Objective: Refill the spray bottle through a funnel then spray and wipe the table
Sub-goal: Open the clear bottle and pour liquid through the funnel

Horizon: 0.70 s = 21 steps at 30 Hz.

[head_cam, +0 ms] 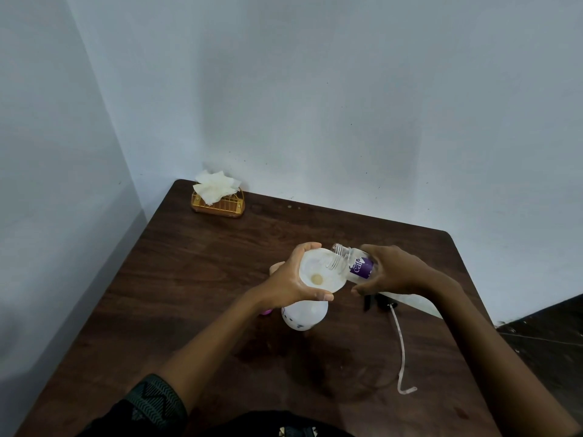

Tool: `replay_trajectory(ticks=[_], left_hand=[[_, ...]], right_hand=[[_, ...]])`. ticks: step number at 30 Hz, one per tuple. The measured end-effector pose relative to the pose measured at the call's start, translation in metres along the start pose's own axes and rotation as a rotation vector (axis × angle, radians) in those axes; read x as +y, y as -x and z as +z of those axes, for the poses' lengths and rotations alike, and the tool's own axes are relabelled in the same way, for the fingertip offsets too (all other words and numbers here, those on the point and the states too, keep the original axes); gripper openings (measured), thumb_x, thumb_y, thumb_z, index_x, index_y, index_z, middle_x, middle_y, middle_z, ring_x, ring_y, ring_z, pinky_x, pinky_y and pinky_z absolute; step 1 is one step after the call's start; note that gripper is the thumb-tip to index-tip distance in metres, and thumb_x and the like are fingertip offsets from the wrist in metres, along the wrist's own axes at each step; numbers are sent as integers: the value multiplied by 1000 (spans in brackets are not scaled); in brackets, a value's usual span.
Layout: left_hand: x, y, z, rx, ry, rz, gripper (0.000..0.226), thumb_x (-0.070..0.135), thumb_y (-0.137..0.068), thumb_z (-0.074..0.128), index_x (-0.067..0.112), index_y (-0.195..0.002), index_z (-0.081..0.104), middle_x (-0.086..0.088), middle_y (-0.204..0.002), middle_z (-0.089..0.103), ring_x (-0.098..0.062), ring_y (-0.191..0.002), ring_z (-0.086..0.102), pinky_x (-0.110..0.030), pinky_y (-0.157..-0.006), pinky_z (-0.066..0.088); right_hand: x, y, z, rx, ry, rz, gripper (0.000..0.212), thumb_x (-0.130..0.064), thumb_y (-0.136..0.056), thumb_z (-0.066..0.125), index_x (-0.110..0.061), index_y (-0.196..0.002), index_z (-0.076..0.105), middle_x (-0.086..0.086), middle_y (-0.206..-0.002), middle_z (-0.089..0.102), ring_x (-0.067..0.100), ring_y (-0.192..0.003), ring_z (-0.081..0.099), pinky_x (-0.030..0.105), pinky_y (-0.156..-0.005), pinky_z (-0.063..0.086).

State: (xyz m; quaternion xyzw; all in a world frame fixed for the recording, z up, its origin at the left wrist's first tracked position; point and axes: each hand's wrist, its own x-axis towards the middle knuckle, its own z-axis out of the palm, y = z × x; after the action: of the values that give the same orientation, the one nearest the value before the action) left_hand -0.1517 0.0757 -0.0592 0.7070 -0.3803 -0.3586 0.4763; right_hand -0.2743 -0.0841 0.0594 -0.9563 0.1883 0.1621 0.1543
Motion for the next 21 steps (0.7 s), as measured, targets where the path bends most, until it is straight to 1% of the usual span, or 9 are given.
replay_trajectory(ticks=[4, 6, 8, 9, 12, 15, 18, 21], left_hand=[[1, 1, 0, -4, 2, -1, 95, 76, -40, 76, 71, -116, 19, 15, -137, 37, -22, -130, 34, -50, -105, 40], [2, 1, 0, -6, -2, 4, 94, 76, -40, 75, 71, -115, 19, 16, -137, 37, -22, -130, 35, -50, -106, 39], [2, 1, 0, -4, -2, 4, 94, 77, -39, 75, 71, -115, 20, 16, -137, 37, -22, -130, 35, -50, -106, 39], [2, 1, -1, -2, -1, 3, 94, 77, -39, 75, 71, -115, 20, 16, -137, 38, -22, -130, 34, -50, -106, 39], [2, 1, 0, -4, 3, 1, 96, 77, -38, 75, 70, -116, 20, 16, -136, 37, -22, -130, 34, -50, -106, 39], [2, 1, 0, -8, 0, 2, 95, 77, -39, 75, 70, -116, 19, 16, -136, 37, -23, -129, 35, -49, -105, 40], [2, 1, -1, -4, -7, -2, 95, 77, -39, 74, 70, -116, 19, 16, -136, 37, -22, -129, 35, -49, -105, 40], [2, 2, -1, -5, -11, -2, 94, 76, -39, 75, 71, -115, 19, 16, -136, 37, -21, -129, 34, -49, -105, 40]], right_hand=[[-1, 0, 0, 0, 2, -5, 41, -45, -69, 76, -36, -72, 36, -17, -71, 47, 2, -63, 45, 19, -53, 32], [0, 0, 0, 2, -5, -4, 38, -45, -69, 76, -34, -79, 41, -16, -74, 49, 4, -65, 47, 20, -55, 34], [1, 0, 0, 0, -11, 1, 40, -46, -68, 75, -29, -89, 46, -15, -78, 51, 5, -69, 49, 22, -57, 38], [1, 0, 0, -1, -9, 3, 41, -46, -68, 75, -27, -91, 46, -15, -78, 51, 5, -69, 49, 22, -58, 38], [1, 0, 0, 7, -2, 4, 41, -46, -68, 75, -26, -90, 47, -15, -76, 52, 6, -68, 49, 24, -59, 39], [1, 0, 0, 13, -3, 13, 42, -47, -67, 75, -24, -91, 50, -11, -80, 56, 11, -72, 52, 28, -63, 42], [0, 0, 0, 9, -6, 11, 43, -47, -67, 75, -23, -93, 51, -9, -83, 57, 12, -74, 53, 27, -63, 41], [-1, 0, 0, 8, -11, 11, 41, -46, -67, 76, -24, -92, 50, -11, -81, 56, 9, -72, 52, 25, -60, 39]])
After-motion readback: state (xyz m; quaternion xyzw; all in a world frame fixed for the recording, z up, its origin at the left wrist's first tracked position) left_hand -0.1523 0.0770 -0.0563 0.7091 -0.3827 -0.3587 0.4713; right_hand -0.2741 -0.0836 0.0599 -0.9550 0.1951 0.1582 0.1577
